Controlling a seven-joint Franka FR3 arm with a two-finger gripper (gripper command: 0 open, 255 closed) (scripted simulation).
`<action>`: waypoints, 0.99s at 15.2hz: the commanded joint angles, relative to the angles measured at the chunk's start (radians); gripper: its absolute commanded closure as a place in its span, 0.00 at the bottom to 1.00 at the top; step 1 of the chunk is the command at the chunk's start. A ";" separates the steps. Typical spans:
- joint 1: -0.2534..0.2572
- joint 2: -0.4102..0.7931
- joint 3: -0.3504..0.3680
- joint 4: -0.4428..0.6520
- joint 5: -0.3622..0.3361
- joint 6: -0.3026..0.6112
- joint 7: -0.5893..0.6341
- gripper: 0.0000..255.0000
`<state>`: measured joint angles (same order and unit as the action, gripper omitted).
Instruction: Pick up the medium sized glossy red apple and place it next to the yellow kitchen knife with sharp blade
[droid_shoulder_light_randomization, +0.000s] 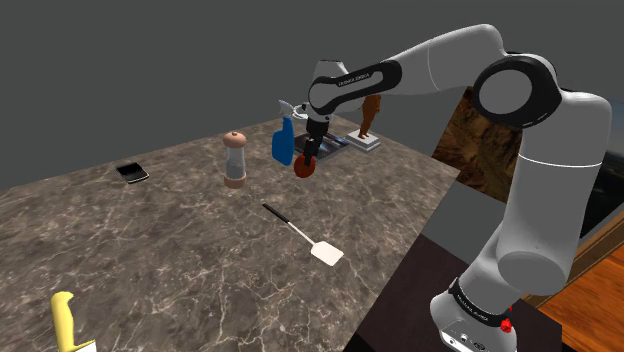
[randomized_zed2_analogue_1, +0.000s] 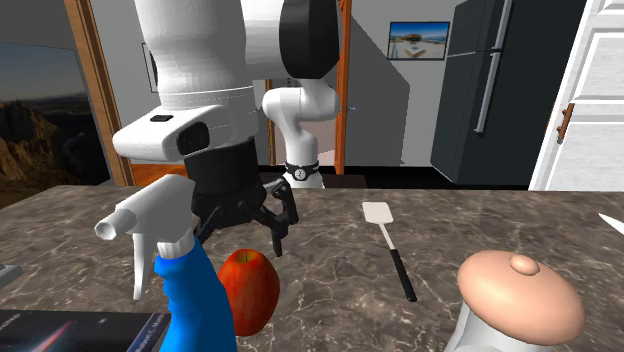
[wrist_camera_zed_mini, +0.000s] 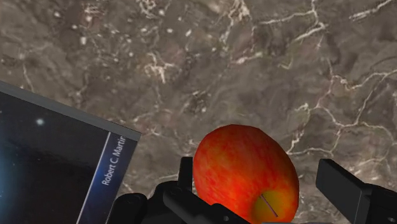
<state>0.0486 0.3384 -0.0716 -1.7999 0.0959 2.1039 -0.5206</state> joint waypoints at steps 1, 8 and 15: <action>0.000 0.000 0.000 0.000 0.000 0.000 0.000 0.00; 0.000 -0.001 0.000 -0.001 0.000 0.000 0.000 1.00; 0.000 -0.022 -0.001 0.024 -0.004 -0.046 0.004 1.00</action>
<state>0.0495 0.3200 -0.0725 -1.7841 0.0929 2.0702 -0.5165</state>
